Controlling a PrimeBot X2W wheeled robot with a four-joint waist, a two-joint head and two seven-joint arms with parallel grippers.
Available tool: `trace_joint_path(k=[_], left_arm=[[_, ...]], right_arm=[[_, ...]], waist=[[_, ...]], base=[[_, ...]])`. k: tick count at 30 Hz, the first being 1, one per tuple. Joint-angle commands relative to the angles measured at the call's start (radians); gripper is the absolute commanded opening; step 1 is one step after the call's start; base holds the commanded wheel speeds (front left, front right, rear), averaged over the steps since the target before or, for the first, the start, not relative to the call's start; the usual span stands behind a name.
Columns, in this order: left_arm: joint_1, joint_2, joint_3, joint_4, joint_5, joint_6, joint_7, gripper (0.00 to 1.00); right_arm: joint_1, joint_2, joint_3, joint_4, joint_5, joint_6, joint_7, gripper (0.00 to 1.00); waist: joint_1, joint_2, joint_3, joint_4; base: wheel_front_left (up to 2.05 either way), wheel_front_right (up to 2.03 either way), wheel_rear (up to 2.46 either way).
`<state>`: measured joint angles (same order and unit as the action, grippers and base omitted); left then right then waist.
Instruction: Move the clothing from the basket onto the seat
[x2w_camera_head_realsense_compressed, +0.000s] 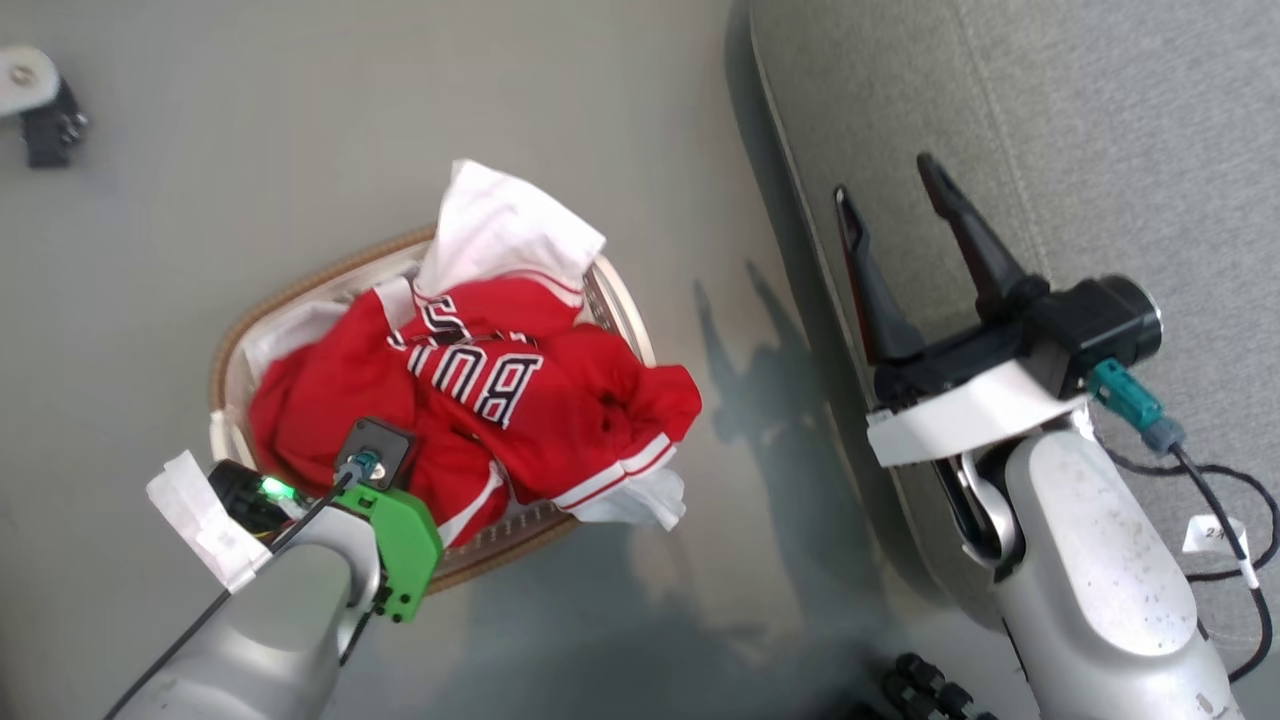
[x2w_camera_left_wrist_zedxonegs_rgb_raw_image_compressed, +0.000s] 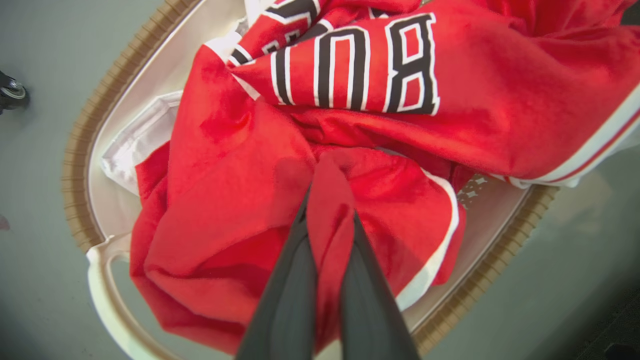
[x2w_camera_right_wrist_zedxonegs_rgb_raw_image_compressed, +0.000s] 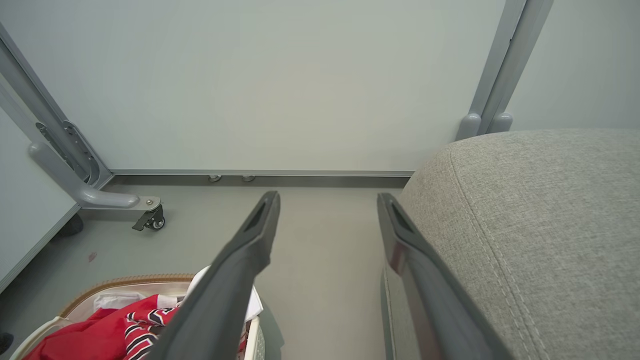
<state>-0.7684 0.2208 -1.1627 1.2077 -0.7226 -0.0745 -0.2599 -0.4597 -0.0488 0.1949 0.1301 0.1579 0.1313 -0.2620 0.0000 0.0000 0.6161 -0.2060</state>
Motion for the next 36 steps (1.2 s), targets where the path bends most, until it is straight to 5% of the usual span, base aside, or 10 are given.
trace_joint_path(k=[1, 6, 13, 24, 36], left_arm=[[0.024, -0.002, 0.03, -0.043, -0.004, 0.023, -0.006, 0.0], [0.144, 0.03, 0.19, -0.27, 0.052, 0.1, -0.006, 0.0], [0.288, 0.037, 0.391, -0.504, 0.185, 0.137, -0.006, 0.0], [0.437, -0.027, 0.674, -0.785, 0.363, 0.095, -0.005, 0.0], [0.491, -0.118, 0.842, -0.967, 0.476, 0.006, -0.005, 0.0]], right_arm=[[0.032, -0.004, -0.005, 0.011, -0.006, -0.001, -0.005, 1.0], [0.106, -0.004, -0.018, 0.048, -0.019, -0.001, -0.005, 1.0], [0.178, -0.004, -0.024, 0.076, -0.022, -0.001, -0.005, 1.0], [0.278, -0.004, -0.014, 0.116, -0.016, -0.001, -0.005, 1.0], [0.352, -0.004, 0.032, 0.173, -0.009, -0.001, -0.005, 1.0]], waist=[[0.0, 0.0, -0.168, 0.057], [0.0, 0.0, -0.303, 0.094], [0.0, 0.0, -0.416, 0.119], [0.0, 0.0, -0.542, 0.134], [0.0, 0.0, -0.606, 0.148]], base=[[0.0, 0.0, 0.0], [0.0, 0.0, 0.0], [0.0, 0.0, 0.0], [0.0, 0.0, 0.0], [0.0, 0.0, 0.0]])
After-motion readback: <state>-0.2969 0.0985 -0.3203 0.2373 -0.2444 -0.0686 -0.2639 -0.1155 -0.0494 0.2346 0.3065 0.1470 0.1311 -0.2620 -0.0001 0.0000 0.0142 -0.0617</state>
